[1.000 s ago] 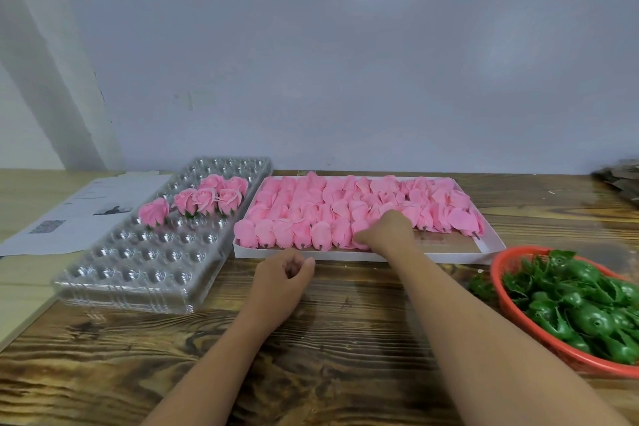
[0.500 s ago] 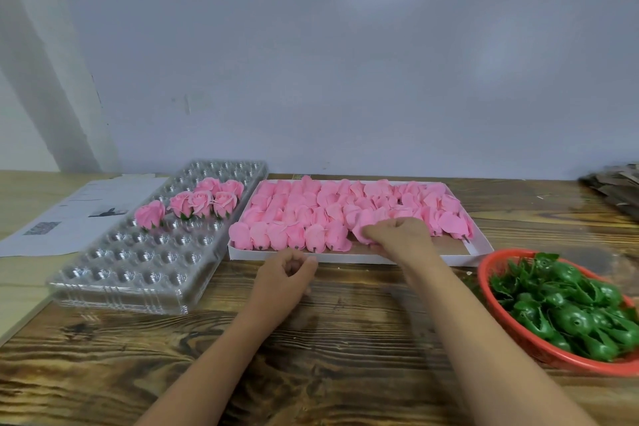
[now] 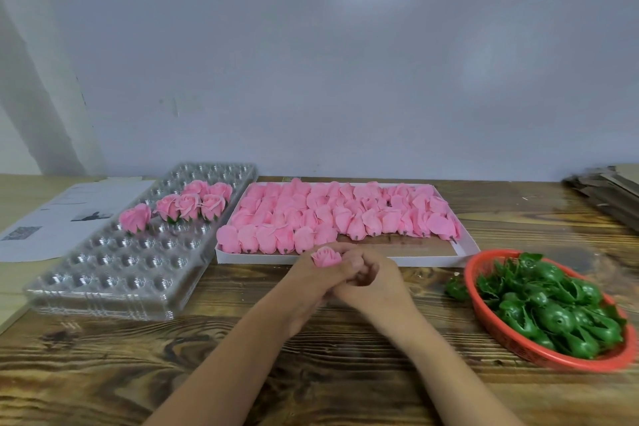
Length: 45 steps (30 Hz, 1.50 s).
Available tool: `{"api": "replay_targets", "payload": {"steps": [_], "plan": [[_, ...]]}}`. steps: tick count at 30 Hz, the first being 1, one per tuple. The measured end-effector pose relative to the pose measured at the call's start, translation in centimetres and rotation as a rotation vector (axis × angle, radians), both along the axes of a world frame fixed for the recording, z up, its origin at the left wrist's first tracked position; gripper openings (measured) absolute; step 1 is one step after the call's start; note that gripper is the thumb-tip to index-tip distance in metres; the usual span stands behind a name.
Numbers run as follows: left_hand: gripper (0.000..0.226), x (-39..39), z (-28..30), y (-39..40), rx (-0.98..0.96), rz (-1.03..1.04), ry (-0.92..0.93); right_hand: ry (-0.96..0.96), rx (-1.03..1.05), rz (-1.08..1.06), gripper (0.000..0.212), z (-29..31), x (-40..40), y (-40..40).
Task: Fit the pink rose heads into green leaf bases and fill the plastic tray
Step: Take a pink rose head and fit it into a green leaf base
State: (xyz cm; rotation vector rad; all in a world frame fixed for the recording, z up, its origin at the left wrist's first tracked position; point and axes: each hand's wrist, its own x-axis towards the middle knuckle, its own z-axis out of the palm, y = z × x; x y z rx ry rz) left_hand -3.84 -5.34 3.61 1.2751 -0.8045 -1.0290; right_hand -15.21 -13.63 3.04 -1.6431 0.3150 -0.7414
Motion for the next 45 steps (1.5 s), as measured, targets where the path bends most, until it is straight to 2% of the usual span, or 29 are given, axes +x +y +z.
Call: {"api": "replay_targets", "payload": {"steps": [4, 6, 12, 14, 17, 22, 26, 28, 35, 38, 41, 45], "plan": [[0.010, -0.6, -0.2, -0.3, -0.014, 0.104, 0.021, -0.003, 0.003, 0.002, 0.045, -0.8, -0.2, 0.1], [0.010, -0.7, -0.4, -0.5, -0.043, 0.183, 0.083, 0.058, -0.042, -0.058, 0.050, -1.5, 0.0, 0.3], [0.013, -1.2, -1.5, -1.0, -0.101, 0.344, 0.113, 0.097, -0.128, -0.240, 0.031, -2.1, 0.4, 1.1], [0.026, -1.3, -1.4, -1.0, -0.103, 0.374, 0.137, 0.085, -0.117, -0.266, 0.028, -2.0, 0.4, 1.5], [0.049, -1.3, -1.1, -1.0, -0.125, 0.341, 0.170, 0.029, -0.033, -0.235, 0.036, -1.9, 0.5, 2.0], [0.062, -0.8, -0.8, -0.5, -0.159, 0.246, 0.262, -0.082, 0.186, -0.128, 0.040, -1.5, 0.3, 2.1], [0.103, -0.7, -0.8, -0.3, -0.132, 0.182, 0.233, -0.146, 0.268, -0.113, 0.035, -1.3, 0.2, 1.9], [0.111, -0.7, -0.9, -0.2, -0.147, 0.162, 0.203, -0.142, 0.236, -0.124, 0.035, -1.6, 0.3, 1.9], [0.114, -0.9, -1.1, 0.0, -0.170, 0.197, 0.160, -0.084, -0.081, -0.099, 0.041, -2.2, 0.1, 2.2], [0.100, -1.1, -1.5, -0.3, -0.138, 0.209, 0.157, -0.069, -0.058, -0.154, 0.035, -2.1, 0.4, 2.6], [0.065, -1.1, -2.0, -0.6, -0.137, 0.232, 0.187, -0.082, 0.001, -0.140, 0.020, -1.9, 0.4, 2.7], [0.064, -0.7, -2.0, -0.5, -0.167, 0.183, 0.158, -0.086, 0.084, -0.047, 0.030, -1.5, 0.1, 2.4]]}}
